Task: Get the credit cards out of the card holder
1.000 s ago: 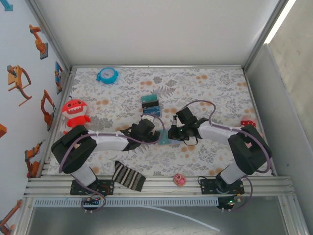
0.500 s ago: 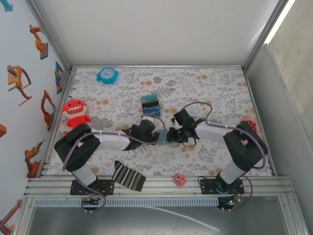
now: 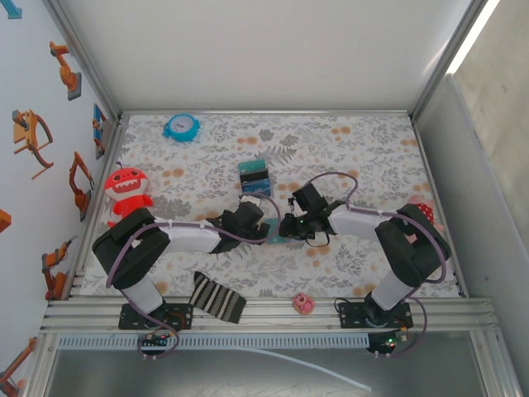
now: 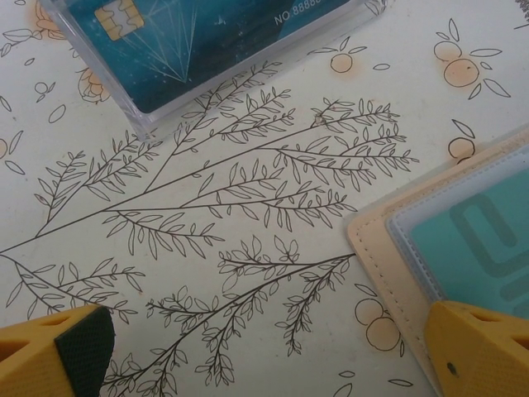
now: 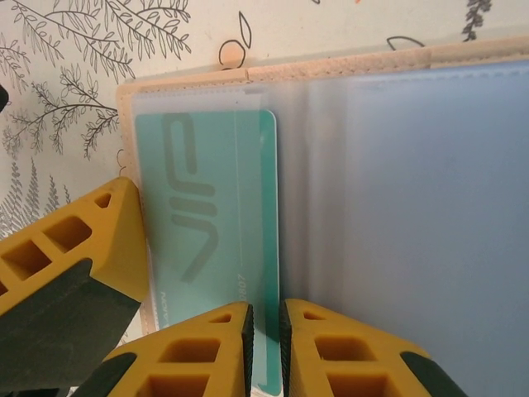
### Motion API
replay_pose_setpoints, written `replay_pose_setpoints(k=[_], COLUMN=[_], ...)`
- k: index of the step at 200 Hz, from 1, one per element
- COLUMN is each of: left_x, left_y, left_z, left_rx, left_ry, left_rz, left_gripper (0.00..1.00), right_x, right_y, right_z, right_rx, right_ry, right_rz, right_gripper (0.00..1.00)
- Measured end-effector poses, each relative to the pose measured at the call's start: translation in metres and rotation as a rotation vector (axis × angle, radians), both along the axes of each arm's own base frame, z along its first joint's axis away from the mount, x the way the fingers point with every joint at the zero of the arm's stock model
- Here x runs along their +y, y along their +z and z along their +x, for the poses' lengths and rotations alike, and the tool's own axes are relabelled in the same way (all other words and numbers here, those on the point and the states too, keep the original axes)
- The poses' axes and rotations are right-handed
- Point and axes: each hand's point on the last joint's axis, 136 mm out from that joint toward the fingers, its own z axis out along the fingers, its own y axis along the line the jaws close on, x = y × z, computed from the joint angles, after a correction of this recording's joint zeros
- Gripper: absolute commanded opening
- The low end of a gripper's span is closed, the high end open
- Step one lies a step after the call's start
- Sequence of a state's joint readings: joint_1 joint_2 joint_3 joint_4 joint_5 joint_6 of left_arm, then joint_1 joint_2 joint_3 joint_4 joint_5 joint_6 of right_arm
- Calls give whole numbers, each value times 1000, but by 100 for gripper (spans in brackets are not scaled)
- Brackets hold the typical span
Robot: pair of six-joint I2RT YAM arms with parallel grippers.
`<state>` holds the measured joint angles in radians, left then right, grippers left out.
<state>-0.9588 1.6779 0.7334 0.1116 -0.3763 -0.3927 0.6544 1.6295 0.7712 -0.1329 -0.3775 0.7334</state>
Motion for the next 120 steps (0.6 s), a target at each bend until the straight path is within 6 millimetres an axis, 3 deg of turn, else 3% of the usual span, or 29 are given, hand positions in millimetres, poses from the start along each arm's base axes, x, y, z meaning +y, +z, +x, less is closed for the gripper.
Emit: replay_pose_setpoints(k=[58, 120], left_x=[0, 3], left_y=[0, 1], left_z=[-1, 1], left_rx=[0, -8], left_ry=[-3, 8], left_rz=[13, 34], left_gripper=[97, 97], right_x=[0, 6], right_y=[-1, -3], right_z=[0, -3], right_rx=[0, 18], right_ry=[-5, -27], right_rz=[-1, 97], right_gripper=[17, 10])
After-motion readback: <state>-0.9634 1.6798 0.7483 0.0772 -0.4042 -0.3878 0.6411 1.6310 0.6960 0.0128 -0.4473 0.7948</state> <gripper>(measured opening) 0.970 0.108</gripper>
